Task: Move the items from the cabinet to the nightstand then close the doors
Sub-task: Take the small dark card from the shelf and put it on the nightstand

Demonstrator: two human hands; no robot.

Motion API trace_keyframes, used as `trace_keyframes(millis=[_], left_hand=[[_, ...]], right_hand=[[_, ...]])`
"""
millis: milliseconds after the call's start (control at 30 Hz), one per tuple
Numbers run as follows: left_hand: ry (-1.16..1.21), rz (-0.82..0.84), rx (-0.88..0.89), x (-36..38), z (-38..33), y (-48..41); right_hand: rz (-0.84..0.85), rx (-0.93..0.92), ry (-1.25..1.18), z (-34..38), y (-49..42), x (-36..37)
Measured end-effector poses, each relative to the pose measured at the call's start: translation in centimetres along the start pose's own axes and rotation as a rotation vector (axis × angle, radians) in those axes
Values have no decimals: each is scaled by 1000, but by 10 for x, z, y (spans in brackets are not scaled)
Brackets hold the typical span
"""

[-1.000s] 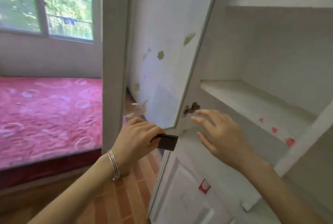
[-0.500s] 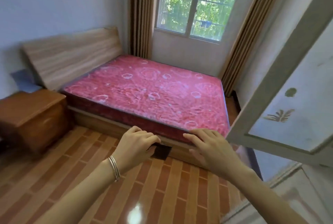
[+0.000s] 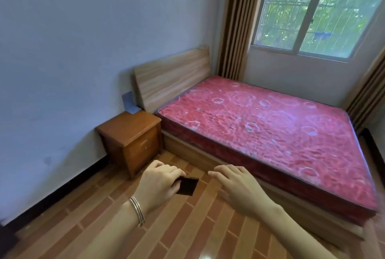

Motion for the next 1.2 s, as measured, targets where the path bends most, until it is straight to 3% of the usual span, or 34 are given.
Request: trace_keyframes(millis=[333,500,833,1200], left_hand=[[19,-34,-170,6,141,14],[-9,-52,-276,36,201,-9],[-106,-149,-397,49,299,-134],[-126,-82,-581,102,432,-137]], right_hand=[[24,-121,-66,43,-126,55],[44,-229,-72,26,-195,89],[-3,-394,-77,-47,-373,111],[138,-531,-127,-21,-503,217]])
Point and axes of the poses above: each hand's wrist, its own y-axis away from the middle knuckle, its own x-axis out of the palm, z = x × y, the point moved 10 cm from there along -y, towards the middle knuckle, and after that the axes turned 2 degrees about x, right-handed, at the moved point
